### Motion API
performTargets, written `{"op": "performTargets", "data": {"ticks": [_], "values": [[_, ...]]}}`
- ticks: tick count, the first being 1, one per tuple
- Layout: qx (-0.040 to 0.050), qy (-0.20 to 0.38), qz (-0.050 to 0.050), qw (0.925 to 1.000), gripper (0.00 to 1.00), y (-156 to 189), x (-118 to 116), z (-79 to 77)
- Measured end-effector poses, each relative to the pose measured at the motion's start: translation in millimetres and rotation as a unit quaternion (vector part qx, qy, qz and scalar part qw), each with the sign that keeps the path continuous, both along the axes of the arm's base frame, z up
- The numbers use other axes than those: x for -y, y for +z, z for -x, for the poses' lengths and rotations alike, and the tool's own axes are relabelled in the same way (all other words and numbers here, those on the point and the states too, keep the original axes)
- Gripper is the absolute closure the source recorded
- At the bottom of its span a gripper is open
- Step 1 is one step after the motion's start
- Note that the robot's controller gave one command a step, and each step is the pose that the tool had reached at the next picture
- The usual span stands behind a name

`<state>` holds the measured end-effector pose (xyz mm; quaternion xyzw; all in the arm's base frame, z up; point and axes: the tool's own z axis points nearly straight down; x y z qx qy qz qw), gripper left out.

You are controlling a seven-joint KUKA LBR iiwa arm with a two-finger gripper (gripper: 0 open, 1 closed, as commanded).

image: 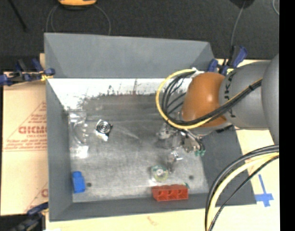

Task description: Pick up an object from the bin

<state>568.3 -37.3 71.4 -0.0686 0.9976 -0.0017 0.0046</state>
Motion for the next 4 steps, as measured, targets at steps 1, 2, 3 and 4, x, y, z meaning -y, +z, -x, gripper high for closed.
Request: {"op": "performTargets", "data": {"ticks": [1, 2, 3, 4], "values": [[0.0133, -0.004, 0.0, 0.9999, 0.0, 5, -6, 66.2], [0.02, 0.078, 0.003, 0.9967, 0.0, 7, -46, 76.1], [0.0158, 0.079, 0.002, 0.9967, 1.0, 6, -46, 78.3], [0.0016, 0.105, 0.0, 0.9944, 1.0, 202, -60, 66.9]]}}
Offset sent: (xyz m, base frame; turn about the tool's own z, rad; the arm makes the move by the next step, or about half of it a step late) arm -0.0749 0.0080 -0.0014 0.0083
